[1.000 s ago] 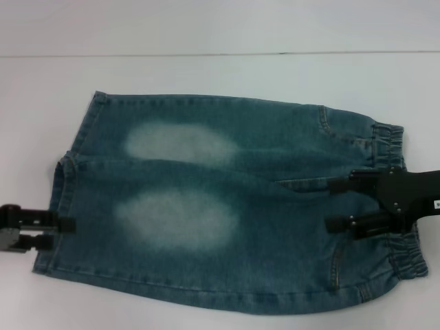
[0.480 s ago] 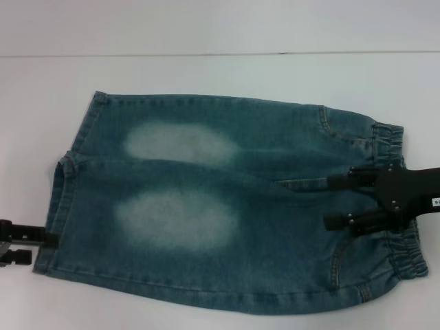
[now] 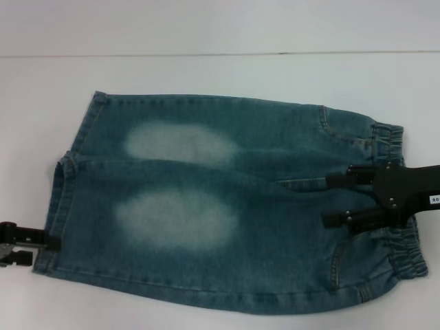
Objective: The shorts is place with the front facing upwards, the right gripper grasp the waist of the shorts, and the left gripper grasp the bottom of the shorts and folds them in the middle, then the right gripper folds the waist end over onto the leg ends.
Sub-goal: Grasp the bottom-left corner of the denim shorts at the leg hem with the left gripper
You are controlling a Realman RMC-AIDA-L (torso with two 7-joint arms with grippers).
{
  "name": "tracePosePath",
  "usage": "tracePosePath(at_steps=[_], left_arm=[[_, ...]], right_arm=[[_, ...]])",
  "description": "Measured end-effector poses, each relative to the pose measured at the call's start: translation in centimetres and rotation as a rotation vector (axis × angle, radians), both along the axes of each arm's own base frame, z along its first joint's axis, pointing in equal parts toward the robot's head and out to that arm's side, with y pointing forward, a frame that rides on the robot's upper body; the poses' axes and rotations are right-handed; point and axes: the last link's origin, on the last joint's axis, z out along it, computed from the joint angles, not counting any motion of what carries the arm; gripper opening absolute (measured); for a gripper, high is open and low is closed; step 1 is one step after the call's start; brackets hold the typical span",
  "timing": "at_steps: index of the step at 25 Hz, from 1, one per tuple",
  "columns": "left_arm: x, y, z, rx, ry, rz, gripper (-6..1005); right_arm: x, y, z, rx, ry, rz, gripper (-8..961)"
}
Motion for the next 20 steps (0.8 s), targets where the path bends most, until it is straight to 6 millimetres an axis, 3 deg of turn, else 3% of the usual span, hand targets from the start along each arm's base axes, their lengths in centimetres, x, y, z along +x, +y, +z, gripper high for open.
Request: tracePosePath(at_steps=[20], left_arm=[[0.27, 0.68, -0.87, -0.019, 0.020, -0.021, 784]], right_arm=[[0.04, -0.12, -0.09, -0.002, 0.003, 0.003, 956]])
